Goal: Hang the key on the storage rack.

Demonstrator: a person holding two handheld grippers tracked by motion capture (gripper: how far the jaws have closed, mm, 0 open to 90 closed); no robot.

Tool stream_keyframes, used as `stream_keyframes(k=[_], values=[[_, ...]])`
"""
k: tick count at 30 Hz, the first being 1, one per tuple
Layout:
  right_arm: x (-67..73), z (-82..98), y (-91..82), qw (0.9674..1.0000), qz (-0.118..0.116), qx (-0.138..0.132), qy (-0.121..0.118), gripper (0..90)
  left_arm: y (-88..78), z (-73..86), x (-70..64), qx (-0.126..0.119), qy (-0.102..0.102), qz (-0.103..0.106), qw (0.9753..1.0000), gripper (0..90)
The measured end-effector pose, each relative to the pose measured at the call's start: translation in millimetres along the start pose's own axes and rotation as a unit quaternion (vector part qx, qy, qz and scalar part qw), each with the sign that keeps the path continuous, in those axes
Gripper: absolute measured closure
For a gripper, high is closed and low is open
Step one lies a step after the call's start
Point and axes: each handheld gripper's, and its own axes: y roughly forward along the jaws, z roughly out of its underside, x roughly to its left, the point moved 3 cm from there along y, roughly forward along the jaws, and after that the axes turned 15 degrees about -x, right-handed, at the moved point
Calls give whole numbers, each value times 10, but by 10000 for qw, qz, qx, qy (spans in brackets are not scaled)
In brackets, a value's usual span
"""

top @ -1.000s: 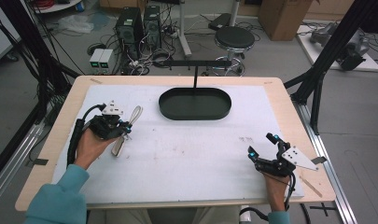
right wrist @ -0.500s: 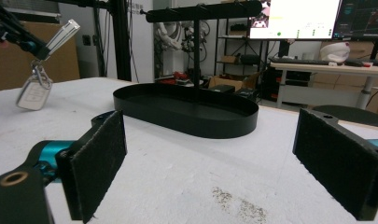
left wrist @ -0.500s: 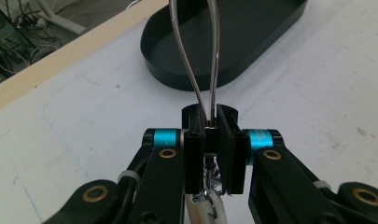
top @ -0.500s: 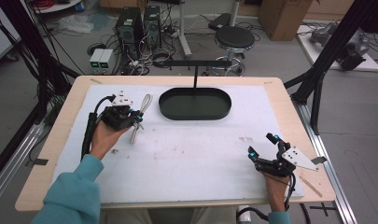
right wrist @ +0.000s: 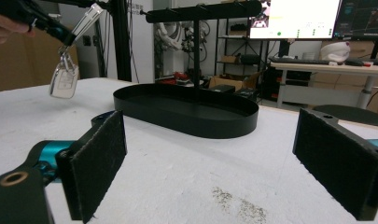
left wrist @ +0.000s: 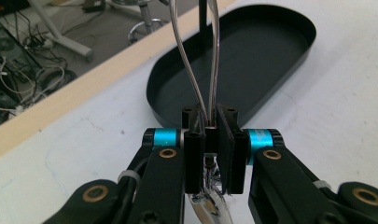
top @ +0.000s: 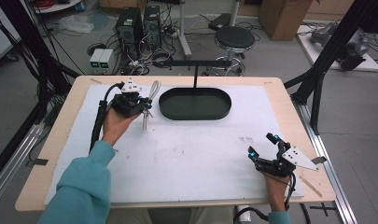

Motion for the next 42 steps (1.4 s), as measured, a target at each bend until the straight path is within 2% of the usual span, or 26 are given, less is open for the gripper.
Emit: stream_keyframes(k=[12, 18, 21, 32, 42], values=[[1, 0, -1, 10000, 4, 6, 13, 91, 249, -342, 56, -318, 144, -170, 9992, 817], [0, 0, -2, 10000, 0, 8, 18, 91, 372, -378, 54, -377, 214, -210, 9988, 817], [1, 0, -1, 10000, 2, 7, 13, 91, 419, -399, 72, -427, 172, -210, 9987, 817], [-2, 0, 1, 10000, -11, -3, -22, 91, 584, -502, 130, -490, 220, -265, 9982, 817], [-2, 0, 0, 10000, -7, -7, -22, 91, 683, -442, 140, -348, 274, -321, 9985, 817]])
